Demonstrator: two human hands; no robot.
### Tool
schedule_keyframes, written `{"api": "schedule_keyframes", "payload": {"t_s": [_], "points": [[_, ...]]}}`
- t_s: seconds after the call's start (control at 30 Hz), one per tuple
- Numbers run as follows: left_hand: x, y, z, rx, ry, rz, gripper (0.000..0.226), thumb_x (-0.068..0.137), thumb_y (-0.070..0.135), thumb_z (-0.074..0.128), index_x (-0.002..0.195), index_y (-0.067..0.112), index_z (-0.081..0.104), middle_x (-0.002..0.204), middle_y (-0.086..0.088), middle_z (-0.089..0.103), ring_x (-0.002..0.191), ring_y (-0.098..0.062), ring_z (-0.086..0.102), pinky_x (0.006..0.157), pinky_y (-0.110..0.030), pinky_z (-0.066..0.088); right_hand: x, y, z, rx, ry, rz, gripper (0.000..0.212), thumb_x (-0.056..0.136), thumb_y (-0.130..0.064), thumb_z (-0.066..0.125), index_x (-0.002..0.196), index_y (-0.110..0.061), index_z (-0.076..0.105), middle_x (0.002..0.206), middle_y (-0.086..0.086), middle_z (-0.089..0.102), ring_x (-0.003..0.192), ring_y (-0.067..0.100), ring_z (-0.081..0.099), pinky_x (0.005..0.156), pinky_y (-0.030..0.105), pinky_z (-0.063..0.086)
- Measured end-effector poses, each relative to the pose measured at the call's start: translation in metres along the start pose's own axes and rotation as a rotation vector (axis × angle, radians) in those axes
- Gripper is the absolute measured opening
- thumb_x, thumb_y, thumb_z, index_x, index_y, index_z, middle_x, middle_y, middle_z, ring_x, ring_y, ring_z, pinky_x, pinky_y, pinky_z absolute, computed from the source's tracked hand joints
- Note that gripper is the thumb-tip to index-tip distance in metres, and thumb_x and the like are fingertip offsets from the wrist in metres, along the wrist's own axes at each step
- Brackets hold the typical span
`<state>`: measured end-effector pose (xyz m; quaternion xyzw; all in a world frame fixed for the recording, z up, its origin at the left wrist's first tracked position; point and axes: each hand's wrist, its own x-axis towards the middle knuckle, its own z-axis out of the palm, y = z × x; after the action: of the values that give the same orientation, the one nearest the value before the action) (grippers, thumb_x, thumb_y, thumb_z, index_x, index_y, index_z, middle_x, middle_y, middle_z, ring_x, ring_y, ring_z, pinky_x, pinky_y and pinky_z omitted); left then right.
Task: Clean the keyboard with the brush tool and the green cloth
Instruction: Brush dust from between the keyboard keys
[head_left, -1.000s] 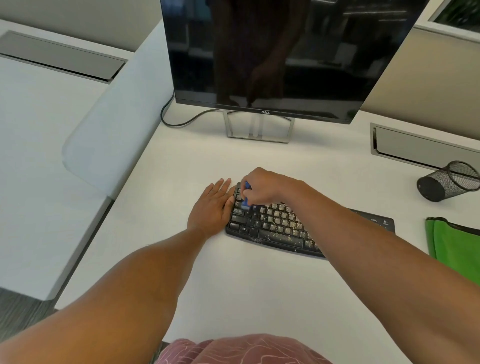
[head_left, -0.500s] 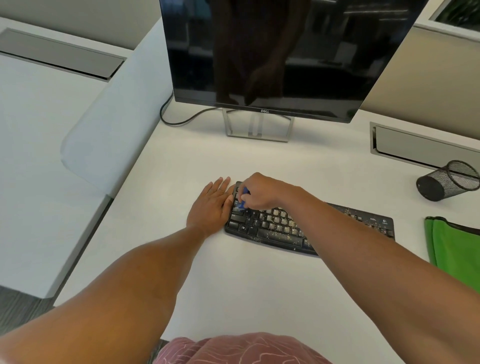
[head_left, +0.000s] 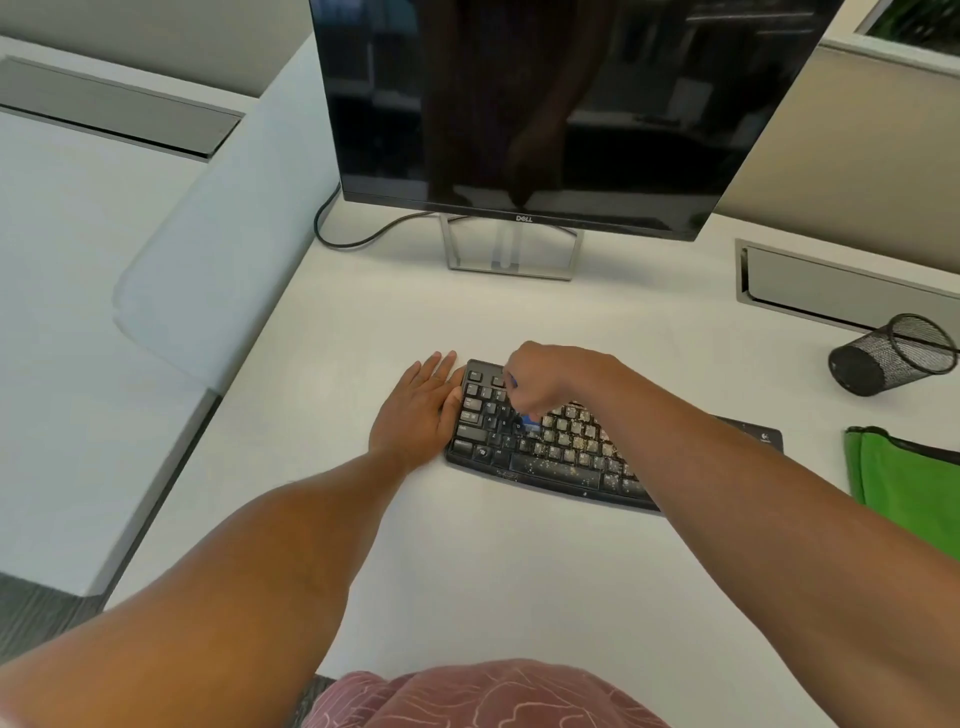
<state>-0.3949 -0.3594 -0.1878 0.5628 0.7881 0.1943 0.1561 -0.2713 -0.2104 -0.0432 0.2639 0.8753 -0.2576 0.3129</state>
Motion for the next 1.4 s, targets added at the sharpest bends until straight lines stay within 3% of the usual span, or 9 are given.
{"api": "schedule_keyframes", "payload": {"t_s": [0.17, 0.4, 0.57, 0.77, 0.93, 1.0, 1.1, 1.27, 1.4], "points": [[0.0, 0.0, -0.001, 0.01, 0.003, 0.001, 0.056, 0.106, 0.04, 0.015, 0.157, 0.025, 0.034, 0.165, 0.001, 0.027, 0.155, -0.014, 0.014, 0.126, -0.03, 0.005, 0.006, -0.012, 0.001, 0.252, 0.214, -0.14, 0.02, 0.09, -0.01, 0.05, 0.091, -0.013, 0.07, 0.087, 0.004, 0.068, 0.072, 0.021, 0.06, 0.059, 0.032, 0.047], [0.0, 0.001, -0.001, 0.007, 0.003, -0.001, 0.055, 0.107, 0.038, 0.016, 0.157, 0.026, 0.035, 0.165, 0.001, 0.028, 0.154, -0.015, 0.015, 0.125, -0.029, 0.004, 0.007, -0.013, -0.005, -0.041, 0.053, 0.014, 0.012, 0.085, -0.006, 0.051, 0.086, -0.002, 0.063, 0.082, 0.008, 0.057, 0.066, 0.02, 0.049, 0.054, 0.028, 0.036], [0.0, 0.001, -0.002, 0.019, 0.005, 0.007, 0.056, 0.106, 0.04, 0.015, 0.157, 0.025, 0.034, 0.165, 0.0, 0.027, 0.155, -0.015, 0.015, 0.125, -0.029, 0.004, 0.011, -0.01, -0.005, 0.244, 0.208, -0.086, 0.02, 0.091, -0.009, 0.051, 0.094, -0.013, 0.07, 0.092, 0.0, 0.064, 0.077, 0.015, 0.059, 0.063, 0.03, 0.047], [0.0, 0.0, 0.001, 0.007, 0.011, 0.001, 0.054, 0.107, 0.038, 0.018, 0.156, 0.025, 0.036, 0.165, 0.001, 0.028, 0.154, -0.015, 0.015, 0.125, -0.027, 0.003, 0.011, -0.003, -0.008, 0.045, 0.086, 0.019, 0.02, 0.083, -0.004, 0.051, 0.093, -0.002, 0.068, 0.096, 0.012, 0.066, 0.074, 0.021, 0.057, 0.056, 0.027, 0.041], [0.0, 0.0, 0.001, 0.017, 0.007, -0.002, 0.055, 0.107, 0.039, 0.017, 0.157, 0.025, 0.035, 0.165, 0.001, 0.027, 0.154, -0.014, 0.015, 0.125, -0.027, 0.002, 0.01, 0.007, -0.017, 0.29, 0.312, 0.0, 0.015, 0.091, -0.01, 0.054, 0.09, -0.013, 0.069, 0.096, 0.002, 0.065, 0.077, 0.016, 0.059, 0.062, 0.027, 0.045], [0.0, 0.0, 0.001, 0.018, 0.008, -0.003, 0.055, 0.107, 0.039, 0.016, 0.156, 0.025, 0.036, 0.165, 0.001, 0.027, 0.154, -0.014, 0.015, 0.125, -0.027, 0.003, 0.009, 0.01, -0.012, 0.263, 0.201, 0.001, 0.014, 0.092, -0.008, 0.056, 0.093, -0.009, 0.069, 0.094, 0.001, 0.069, 0.075, 0.013, 0.061, 0.06, 0.027, 0.046], [0.0, -0.001, 0.001, 0.014, 0.007, -0.003, 0.055, 0.107, 0.04, 0.015, 0.157, 0.025, 0.035, 0.165, 0.002, 0.027, 0.155, -0.014, 0.014, 0.125, -0.027, 0.003, 0.009, 0.013, -0.008, 0.26, 0.03, 0.023, 0.01, 0.089, -0.005, 0.059, 0.091, -0.007, 0.069, 0.09, 0.005, 0.073, 0.082, 0.014, 0.07, 0.073, 0.032, 0.056], [-0.001, 0.0, 0.0, 0.01, 0.004, -0.003, 0.057, 0.106, 0.042, 0.013, 0.157, 0.026, 0.035, 0.165, 0.002, 0.027, 0.154, -0.013, 0.015, 0.125, -0.027, 0.003, 0.011, 0.012, -0.011, 0.418, 0.348, 0.019, 0.018, 0.093, -0.008, 0.051, 0.095, -0.007, 0.069, 0.091, 0.0, 0.065, 0.09, 0.018, 0.065, 0.067, 0.027, 0.049], [-0.001, 0.002, 0.0, 0.009, 0.0, -0.01, 0.06, 0.105, 0.044, 0.01, 0.156, 0.026, 0.035, 0.165, 0.003, 0.026, 0.155, -0.013, 0.014, 0.124, -0.026, 0.002, 0.013, 0.011, -0.004, 0.295, 0.114, 0.008, 0.015, 0.092, -0.006, 0.054, 0.095, -0.005, 0.069, 0.095, 0.004, 0.072, 0.089, 0.016, 0.069, 0.076, 0.034, 0.057]]}}
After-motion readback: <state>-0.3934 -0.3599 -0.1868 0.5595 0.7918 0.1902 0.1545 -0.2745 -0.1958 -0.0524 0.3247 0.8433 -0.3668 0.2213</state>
